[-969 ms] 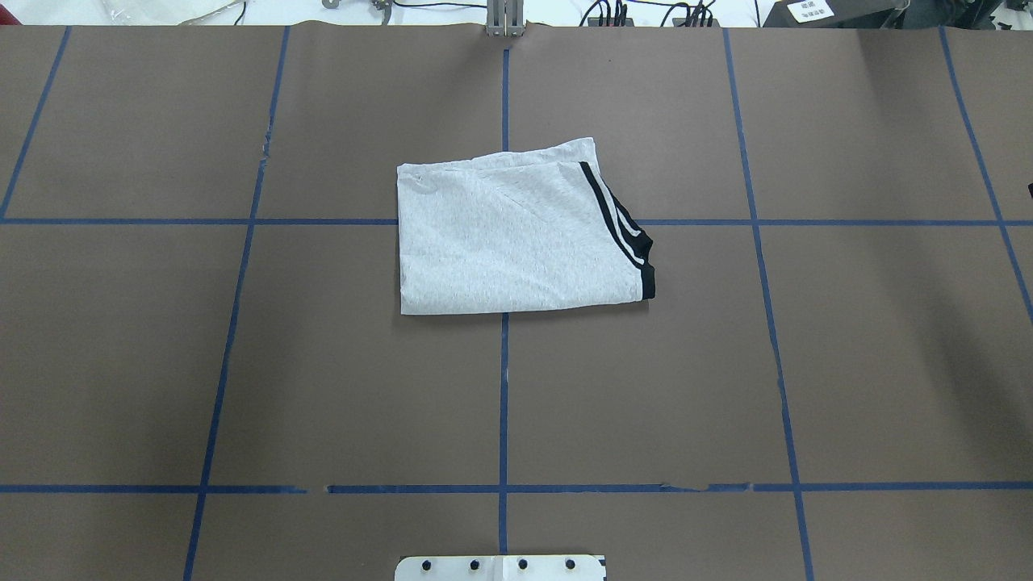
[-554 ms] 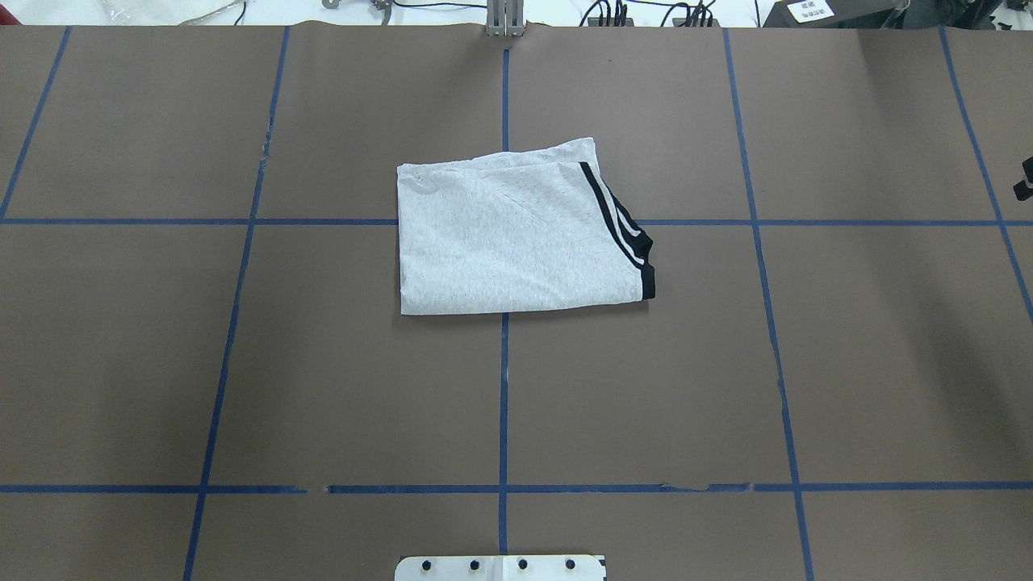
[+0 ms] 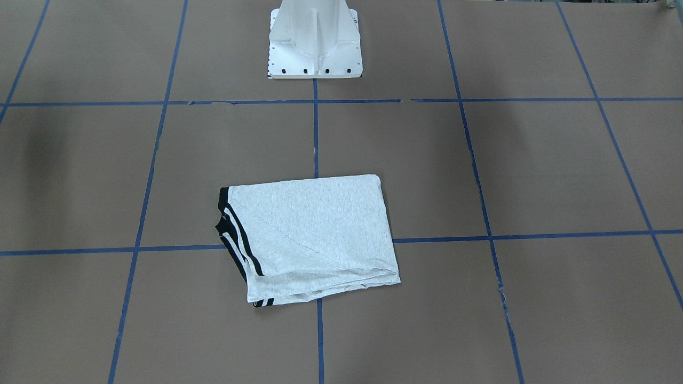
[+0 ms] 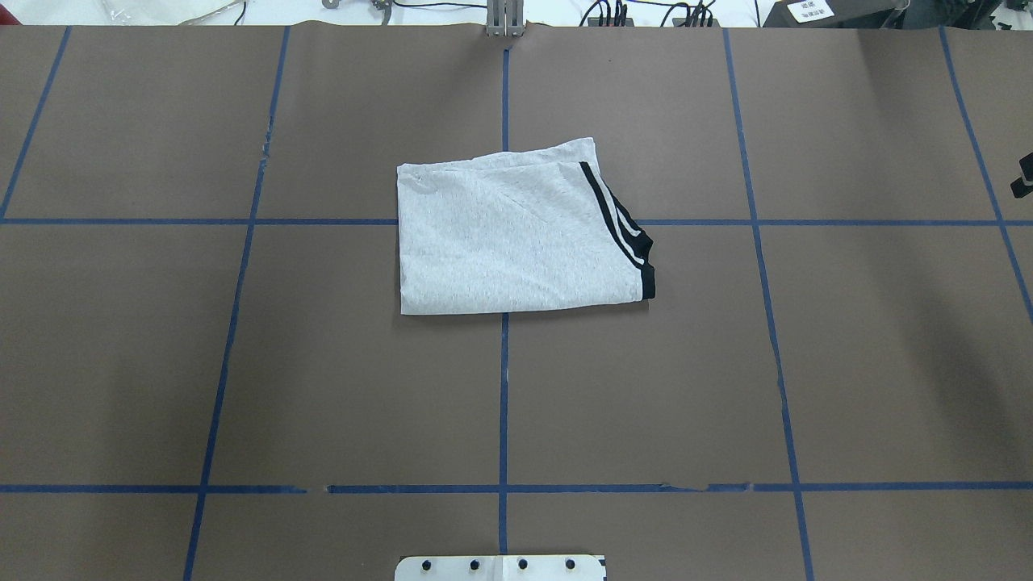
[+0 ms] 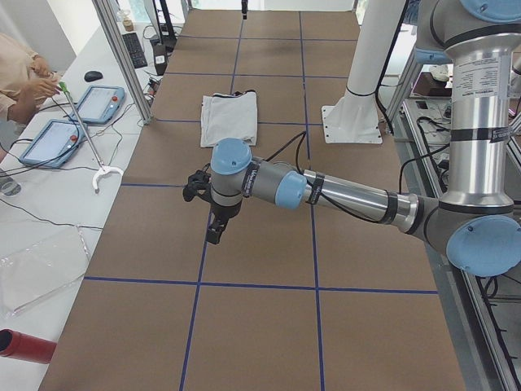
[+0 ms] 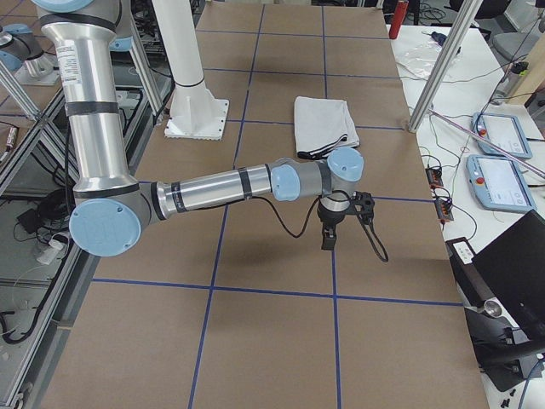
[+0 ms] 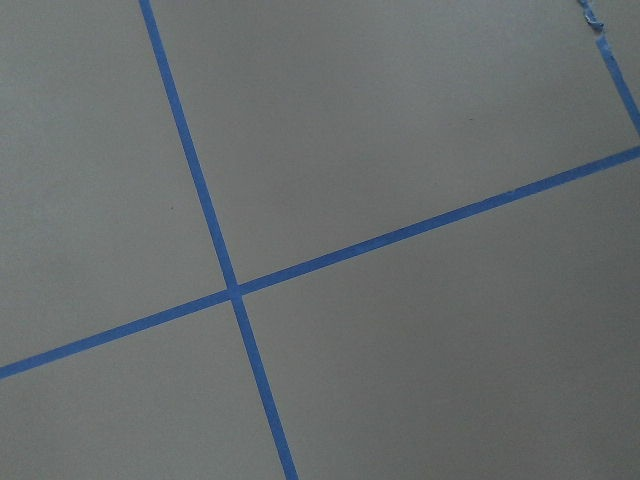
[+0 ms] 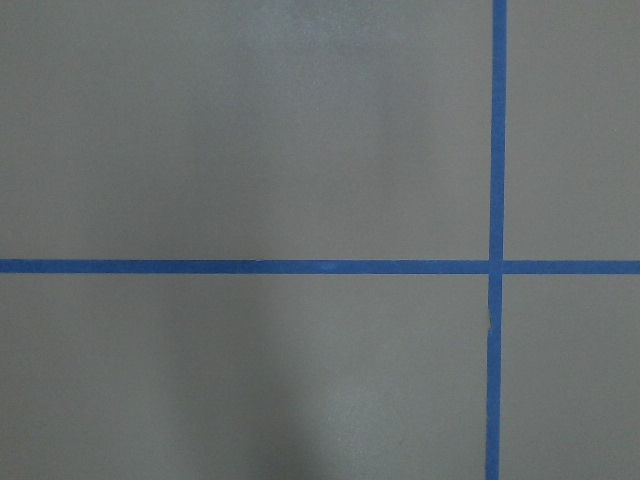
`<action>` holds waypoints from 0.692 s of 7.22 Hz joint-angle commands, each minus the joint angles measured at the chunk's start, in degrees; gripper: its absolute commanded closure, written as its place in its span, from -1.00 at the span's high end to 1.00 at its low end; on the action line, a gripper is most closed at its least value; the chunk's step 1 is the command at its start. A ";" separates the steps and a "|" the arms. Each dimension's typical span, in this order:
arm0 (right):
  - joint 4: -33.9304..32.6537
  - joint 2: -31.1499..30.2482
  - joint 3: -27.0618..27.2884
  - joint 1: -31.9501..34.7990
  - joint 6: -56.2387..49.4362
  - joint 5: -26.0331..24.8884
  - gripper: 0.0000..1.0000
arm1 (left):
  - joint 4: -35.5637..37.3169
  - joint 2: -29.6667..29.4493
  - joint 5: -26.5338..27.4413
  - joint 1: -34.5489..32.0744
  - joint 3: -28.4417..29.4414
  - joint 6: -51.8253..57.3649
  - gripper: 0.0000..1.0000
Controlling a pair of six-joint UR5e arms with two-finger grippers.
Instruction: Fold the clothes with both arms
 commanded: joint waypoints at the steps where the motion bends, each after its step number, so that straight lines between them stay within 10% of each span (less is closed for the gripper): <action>1: -0.01 -0.01 0.23 -0.02 0.10 0.29 1.00 | 0.02 0.26 0.20 0.03 -0.33 0.20 0.99; 5: -0.01 -0.01 0.50 -0.45 0.36 0.29 1.00 | 0.11 -0.18 0.11 0.03 -0.33 -0.06 0.99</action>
